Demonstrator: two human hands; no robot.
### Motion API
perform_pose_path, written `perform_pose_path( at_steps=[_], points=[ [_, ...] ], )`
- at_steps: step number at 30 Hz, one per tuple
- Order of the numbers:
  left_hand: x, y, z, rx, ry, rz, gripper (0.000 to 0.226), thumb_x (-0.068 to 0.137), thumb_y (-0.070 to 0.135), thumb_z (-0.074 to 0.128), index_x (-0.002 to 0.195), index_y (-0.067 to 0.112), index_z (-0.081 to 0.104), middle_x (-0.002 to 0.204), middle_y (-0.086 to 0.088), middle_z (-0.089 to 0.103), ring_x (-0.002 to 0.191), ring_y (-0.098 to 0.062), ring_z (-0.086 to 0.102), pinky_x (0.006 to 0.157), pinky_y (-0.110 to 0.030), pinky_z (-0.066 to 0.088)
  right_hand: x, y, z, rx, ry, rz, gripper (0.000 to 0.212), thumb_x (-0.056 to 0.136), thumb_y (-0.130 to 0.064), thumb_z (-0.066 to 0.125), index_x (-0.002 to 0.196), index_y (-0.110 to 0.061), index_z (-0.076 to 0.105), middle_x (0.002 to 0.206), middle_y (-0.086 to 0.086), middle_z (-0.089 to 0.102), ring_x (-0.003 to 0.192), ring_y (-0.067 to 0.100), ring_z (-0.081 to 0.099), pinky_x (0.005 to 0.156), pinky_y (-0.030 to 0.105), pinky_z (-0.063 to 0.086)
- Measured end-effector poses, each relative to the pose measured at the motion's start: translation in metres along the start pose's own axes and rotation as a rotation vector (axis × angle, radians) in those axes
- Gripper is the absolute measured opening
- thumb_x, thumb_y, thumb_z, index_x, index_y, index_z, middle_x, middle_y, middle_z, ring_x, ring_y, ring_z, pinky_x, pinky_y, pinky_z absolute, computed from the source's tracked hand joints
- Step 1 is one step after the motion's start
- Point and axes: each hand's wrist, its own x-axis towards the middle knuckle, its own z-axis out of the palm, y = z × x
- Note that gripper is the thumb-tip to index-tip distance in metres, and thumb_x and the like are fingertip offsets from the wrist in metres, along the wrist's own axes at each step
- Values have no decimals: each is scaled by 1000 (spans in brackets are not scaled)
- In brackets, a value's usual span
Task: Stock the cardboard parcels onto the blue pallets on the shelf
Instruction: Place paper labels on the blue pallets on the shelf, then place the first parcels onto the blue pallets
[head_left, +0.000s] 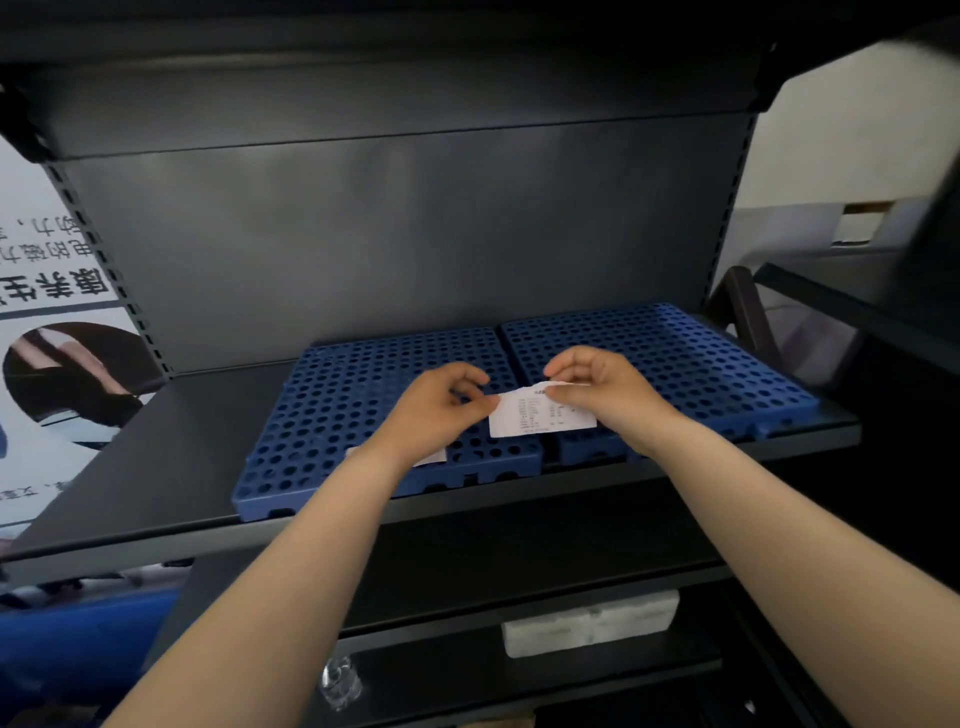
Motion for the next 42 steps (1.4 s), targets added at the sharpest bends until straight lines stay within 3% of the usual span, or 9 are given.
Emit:
perform_pose_path(
  at_steps=[4,7,12,17,24,31,38,42],
  points=[
    [19,33,48,4,-14,27,13,90,20,60,102,18,60,81,12,60,68,-2,53,60,-5,42,-1,13,-48,-42,-21,-5,18,83,-7,69,83,-23,61,79,-6,63,75,9,61,72,20,48],
    [34,51,80,-8,-32,36,8,90,11,58,92,18,62,76,5,63,66,-7,57,67,-20,49,0,26,-84,-91,17,-23,18,82,-8,70,81,-23,61,80,-7,62,73,7,59,66,16,45],
    [61,74,126,34,-26,32,11,90,10,58,86,20,62,73,4,62,65,-8,56,67,-25,49,6,54,-133,-230,40,-52,13,82,-11,71,83,-19,61,79,-6,61,74,8,59,58,9,43],
    [78,86,159,142,3,-22,9,90,11,57,92,15,64,85,-11,67,75,-15,59,64,-18,43,15,77,-157,-428,20,-96,8,84,-13,68,87,-17,61,85,-2,61,84,12,56,72,21,40],
    [82,83,173,334,28,-71,15,91,11,54,101,14,64,84,1,60,78,-14,56,73,-31,49,23,97,-158,-604,-46,-151,6,88,-14,64,93,-16,61,89,-3,58,84,12,53,76,23,43],
    [80,81,174,434,46,-32,17,90,16,57,106,16,63,99,-1,58,90,-16,57,79,-29,48,24,103,-158,-643,-14,-215,13,87,-17,65,98,-11,63,95,1,56,90,12,50,76,20,37],
    [84,93,170,489,94,98,21,92,28,54,108,17,62,99,1,54,99,-18,53,78,-29,45,13,91,-167,-711,142,-222,12,91,-31,57,89,-19,61,95,-1,63,99,17,54,84,34,46],
    [101,117,171,492,74,236,26,93,36,50,111,19,60,108,-1,57,106,-18,50,82,-36,48,2,71,-187,-853,250,-156,19,91,-30,57,101,-14,59,105,3,59,105,22,52,84,34,43]
  ],
)
